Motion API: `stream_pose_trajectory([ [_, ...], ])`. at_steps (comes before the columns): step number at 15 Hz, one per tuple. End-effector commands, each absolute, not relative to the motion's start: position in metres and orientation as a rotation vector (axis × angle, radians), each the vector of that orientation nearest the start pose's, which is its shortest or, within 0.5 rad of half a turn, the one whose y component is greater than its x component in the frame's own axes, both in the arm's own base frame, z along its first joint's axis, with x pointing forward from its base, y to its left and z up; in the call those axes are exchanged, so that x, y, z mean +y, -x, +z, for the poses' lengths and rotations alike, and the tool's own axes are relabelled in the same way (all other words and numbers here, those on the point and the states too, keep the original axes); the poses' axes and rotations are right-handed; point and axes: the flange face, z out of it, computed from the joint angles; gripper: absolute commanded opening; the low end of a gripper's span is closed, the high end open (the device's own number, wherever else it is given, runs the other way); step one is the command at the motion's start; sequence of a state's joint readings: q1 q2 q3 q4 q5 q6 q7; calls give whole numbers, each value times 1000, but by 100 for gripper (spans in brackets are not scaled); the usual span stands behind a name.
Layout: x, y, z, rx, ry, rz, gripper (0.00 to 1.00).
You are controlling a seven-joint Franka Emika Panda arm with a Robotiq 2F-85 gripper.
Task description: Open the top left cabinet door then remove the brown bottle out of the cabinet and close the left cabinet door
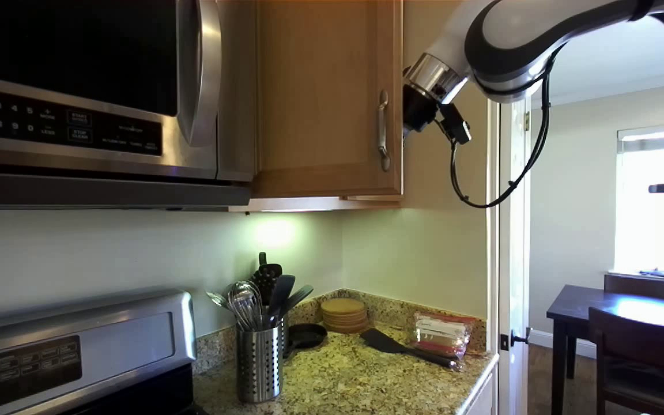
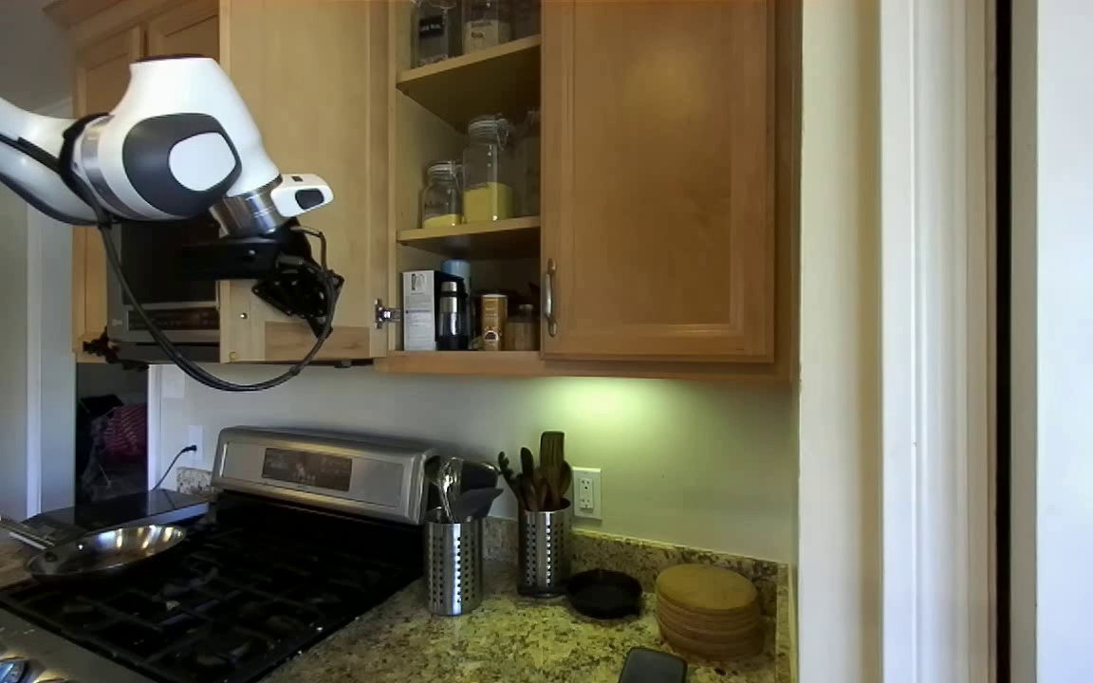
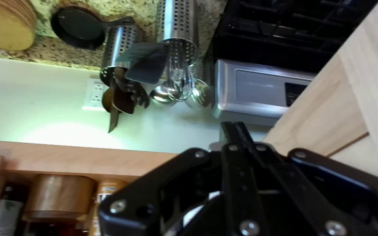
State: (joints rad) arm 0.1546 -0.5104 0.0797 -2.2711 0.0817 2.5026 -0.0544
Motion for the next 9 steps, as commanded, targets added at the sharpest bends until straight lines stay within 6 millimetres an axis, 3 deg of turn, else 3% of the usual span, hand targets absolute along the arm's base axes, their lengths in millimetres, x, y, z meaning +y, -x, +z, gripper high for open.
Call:
stream_pose_trajectory([
  [1, 134, -425, 641, -505, 2743, -1075, 0],
  [4, 132, -429, 635, -472, 2766, -1056, 0],
  [6, 122, -435, 628, -415, 2809, -1046, 28],
  [9, 107, -445, 615, -347, 2857, -1022, 46],
])
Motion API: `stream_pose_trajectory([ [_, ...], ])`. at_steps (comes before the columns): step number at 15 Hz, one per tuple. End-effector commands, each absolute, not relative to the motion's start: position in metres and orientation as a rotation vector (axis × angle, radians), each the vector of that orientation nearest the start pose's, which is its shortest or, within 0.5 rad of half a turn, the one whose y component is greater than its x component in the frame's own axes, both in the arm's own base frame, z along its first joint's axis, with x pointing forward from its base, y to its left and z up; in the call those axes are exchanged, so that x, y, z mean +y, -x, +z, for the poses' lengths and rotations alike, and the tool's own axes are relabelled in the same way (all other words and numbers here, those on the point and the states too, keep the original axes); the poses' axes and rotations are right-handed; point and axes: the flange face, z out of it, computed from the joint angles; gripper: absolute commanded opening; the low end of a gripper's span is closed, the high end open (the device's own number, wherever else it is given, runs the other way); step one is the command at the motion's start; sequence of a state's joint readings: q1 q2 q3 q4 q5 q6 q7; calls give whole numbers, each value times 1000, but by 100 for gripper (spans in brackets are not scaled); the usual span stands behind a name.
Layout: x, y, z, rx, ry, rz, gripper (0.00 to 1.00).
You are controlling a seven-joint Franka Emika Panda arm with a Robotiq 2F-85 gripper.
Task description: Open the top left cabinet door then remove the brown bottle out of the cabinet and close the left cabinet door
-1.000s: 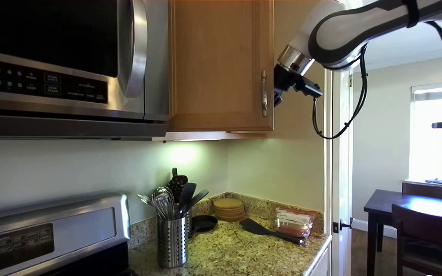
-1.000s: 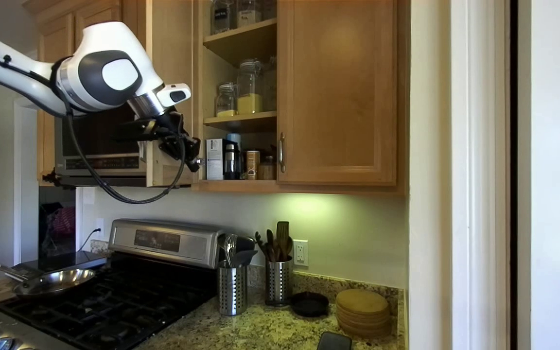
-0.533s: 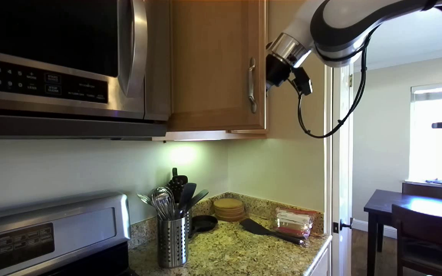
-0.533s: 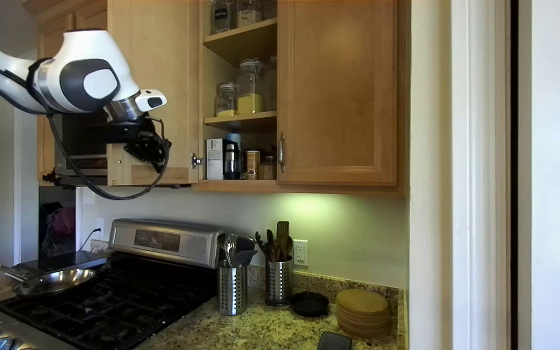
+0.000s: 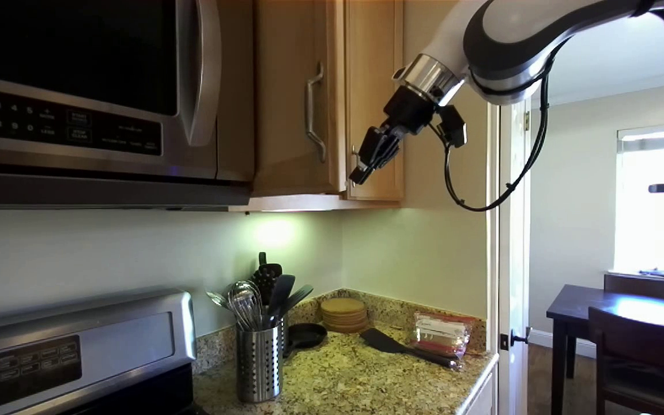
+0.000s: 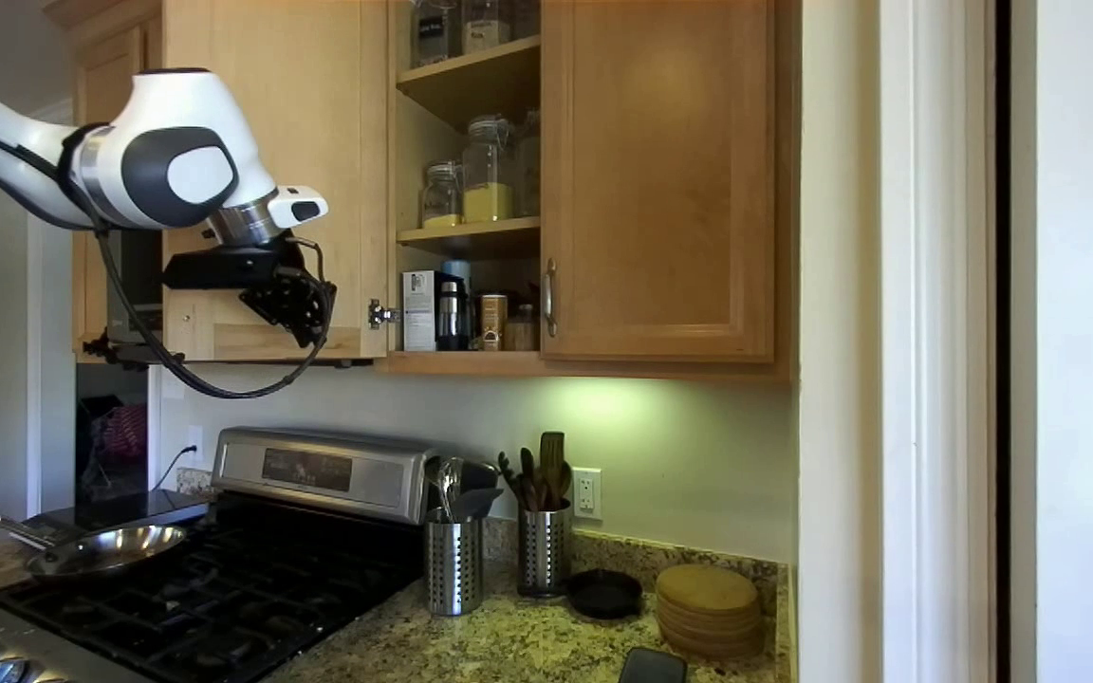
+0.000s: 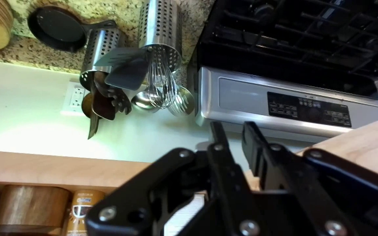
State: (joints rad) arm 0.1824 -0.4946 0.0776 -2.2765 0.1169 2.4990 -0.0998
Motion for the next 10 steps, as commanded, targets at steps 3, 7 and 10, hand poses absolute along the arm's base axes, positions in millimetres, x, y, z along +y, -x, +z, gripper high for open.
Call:
stream_pose_trajectory([
  [3, 99, -456, 601, -264, 2901, -988, 65],
  [7, 93, -466, 586, -179, 2950, -916, 91],
  [10, 95, -467, 584, -212, 2925, -931, 85],
])
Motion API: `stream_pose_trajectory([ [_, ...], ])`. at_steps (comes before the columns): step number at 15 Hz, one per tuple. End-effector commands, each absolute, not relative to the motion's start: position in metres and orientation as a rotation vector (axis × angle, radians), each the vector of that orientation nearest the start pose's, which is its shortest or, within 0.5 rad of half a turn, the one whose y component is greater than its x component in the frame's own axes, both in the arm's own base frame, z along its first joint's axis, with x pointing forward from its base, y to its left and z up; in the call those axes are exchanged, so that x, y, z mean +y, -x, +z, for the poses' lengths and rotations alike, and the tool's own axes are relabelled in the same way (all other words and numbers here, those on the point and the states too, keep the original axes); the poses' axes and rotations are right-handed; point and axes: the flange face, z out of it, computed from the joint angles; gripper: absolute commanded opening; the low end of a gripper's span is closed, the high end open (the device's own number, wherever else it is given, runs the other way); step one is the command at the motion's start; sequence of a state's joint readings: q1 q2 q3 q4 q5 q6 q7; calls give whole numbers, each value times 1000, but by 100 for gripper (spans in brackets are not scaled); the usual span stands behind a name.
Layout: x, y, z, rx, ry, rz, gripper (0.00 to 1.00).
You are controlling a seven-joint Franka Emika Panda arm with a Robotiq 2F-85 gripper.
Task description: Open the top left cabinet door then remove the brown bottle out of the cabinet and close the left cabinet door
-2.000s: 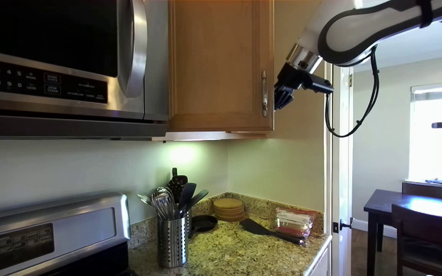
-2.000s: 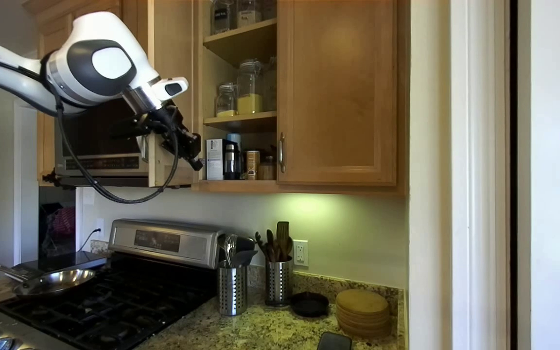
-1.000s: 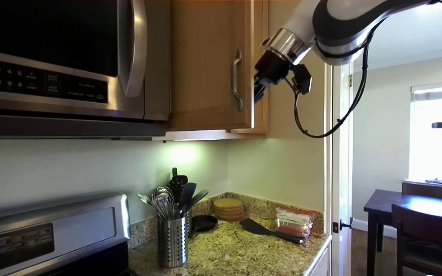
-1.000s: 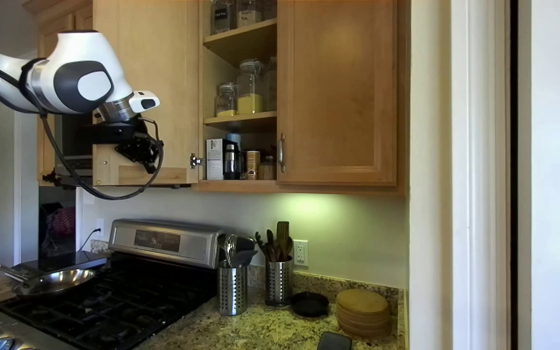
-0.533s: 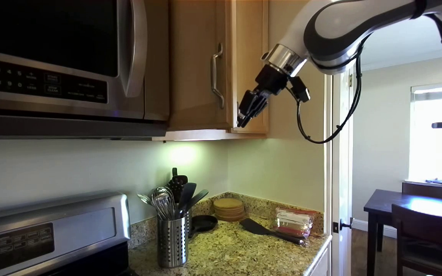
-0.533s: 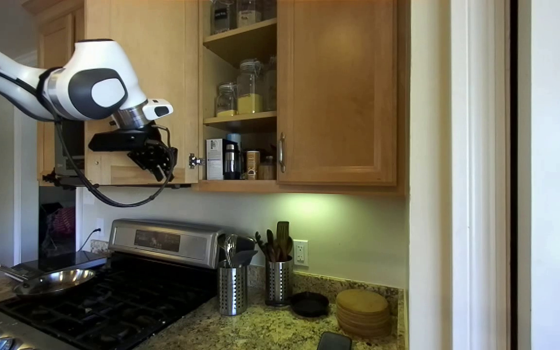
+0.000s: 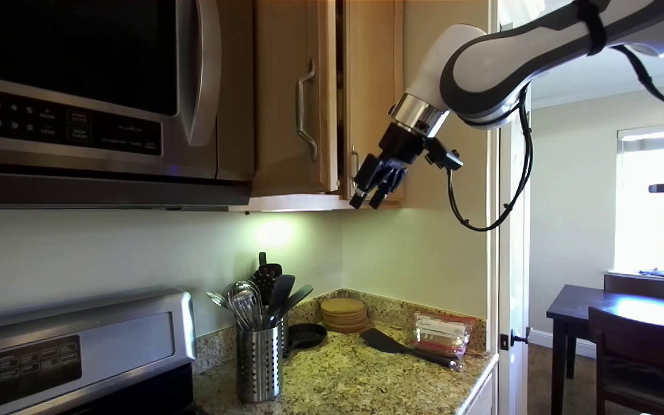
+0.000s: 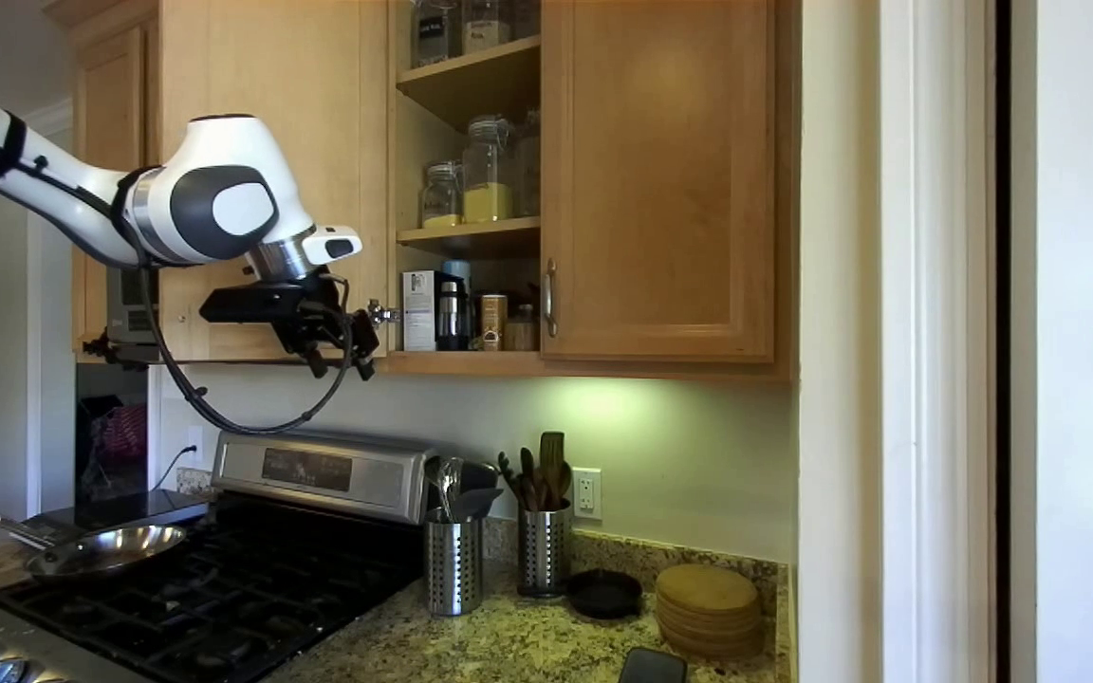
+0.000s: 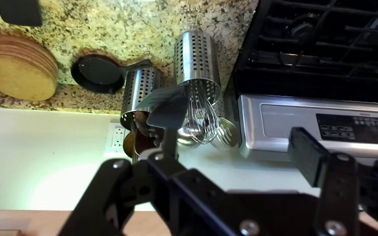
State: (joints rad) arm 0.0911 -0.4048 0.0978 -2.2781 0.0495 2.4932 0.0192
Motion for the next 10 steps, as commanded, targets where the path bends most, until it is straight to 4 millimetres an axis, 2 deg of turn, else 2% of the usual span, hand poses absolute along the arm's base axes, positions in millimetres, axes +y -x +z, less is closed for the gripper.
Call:
stream_pose_trajectory([
  [1, 95, -468, 584, -209, 2927, -929, 90],
  [4, 95, -468, 584, -207, 2926, -930, 91],
  [5, 95, -468, 584, -207, 2926, -930, 98],
  [10, 85, -493, 606, -225, 2898, -1080, 100],
])
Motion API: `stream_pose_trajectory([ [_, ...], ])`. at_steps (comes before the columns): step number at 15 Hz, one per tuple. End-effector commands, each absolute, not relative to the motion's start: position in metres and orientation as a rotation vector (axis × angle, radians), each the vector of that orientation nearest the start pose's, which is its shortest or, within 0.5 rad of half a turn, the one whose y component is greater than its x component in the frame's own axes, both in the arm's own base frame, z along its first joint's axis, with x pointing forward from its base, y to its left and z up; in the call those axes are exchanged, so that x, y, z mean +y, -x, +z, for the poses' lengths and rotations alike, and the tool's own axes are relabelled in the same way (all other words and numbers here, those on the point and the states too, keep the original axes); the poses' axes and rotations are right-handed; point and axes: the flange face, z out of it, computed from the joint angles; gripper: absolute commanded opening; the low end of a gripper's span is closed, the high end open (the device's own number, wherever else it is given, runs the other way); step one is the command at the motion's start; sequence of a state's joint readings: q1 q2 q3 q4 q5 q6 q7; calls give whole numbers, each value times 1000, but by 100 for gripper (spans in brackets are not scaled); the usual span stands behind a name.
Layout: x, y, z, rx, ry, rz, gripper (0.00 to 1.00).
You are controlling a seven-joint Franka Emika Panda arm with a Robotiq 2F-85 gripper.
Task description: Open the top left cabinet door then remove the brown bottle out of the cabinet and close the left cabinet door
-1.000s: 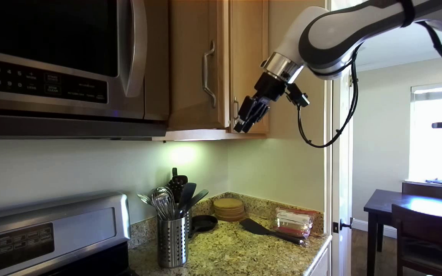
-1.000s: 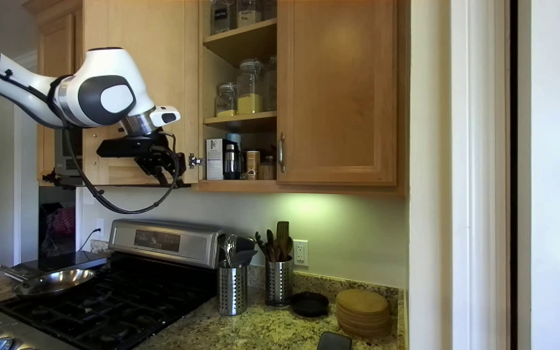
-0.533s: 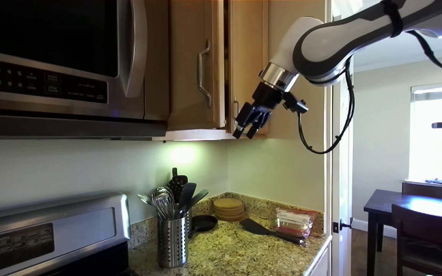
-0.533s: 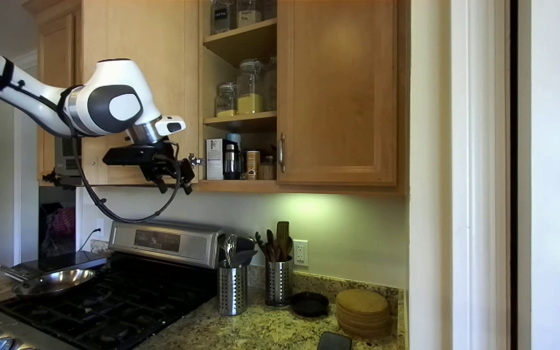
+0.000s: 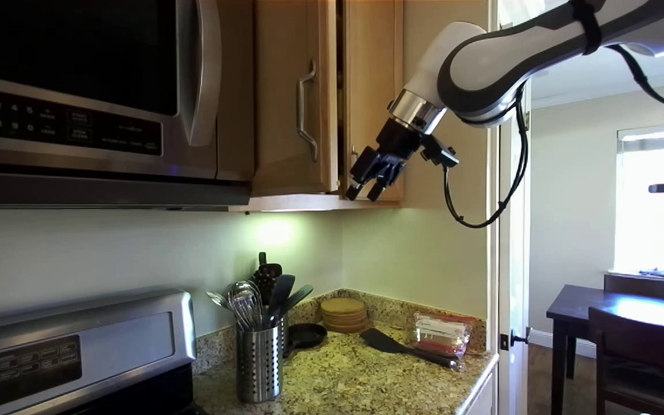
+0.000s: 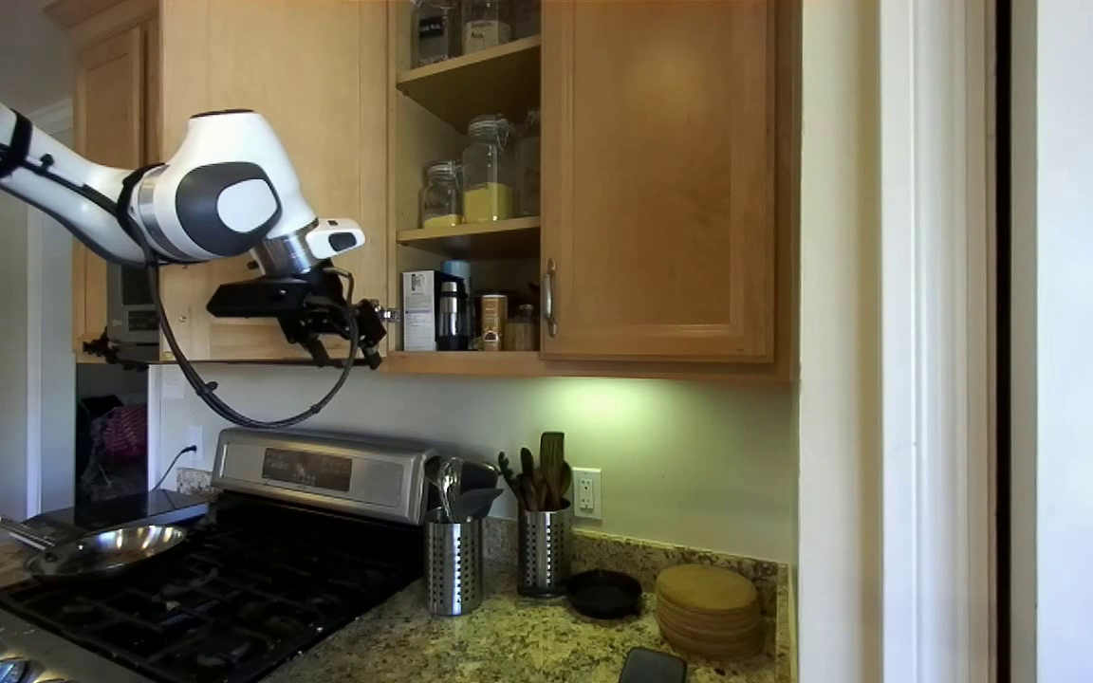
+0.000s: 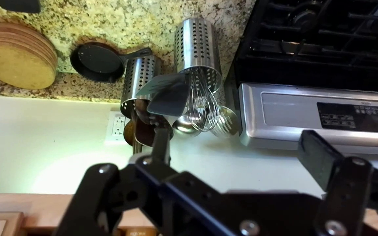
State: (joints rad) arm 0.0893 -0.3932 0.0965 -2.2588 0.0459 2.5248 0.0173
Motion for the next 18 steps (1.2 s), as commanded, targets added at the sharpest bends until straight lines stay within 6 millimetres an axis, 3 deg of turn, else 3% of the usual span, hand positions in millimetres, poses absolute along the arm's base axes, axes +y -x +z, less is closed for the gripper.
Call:
stream_pose_trajectory([
  [1, 80, -501, 612, -230, 2895, -1118, 100],
  [7, 58, -564, 632, -278, 2868, -1264, 100],
  [11, 60, -601, 645, -361, 2838, -1343, 100],
  [15, 58, -623, 659, -393, 2846, -1404, 100],
  [16, 64, -612, 651, -373, 2838, -1350, 100],
  [18, 64, -620, 655, -386, 2840, -1372, 100],
])
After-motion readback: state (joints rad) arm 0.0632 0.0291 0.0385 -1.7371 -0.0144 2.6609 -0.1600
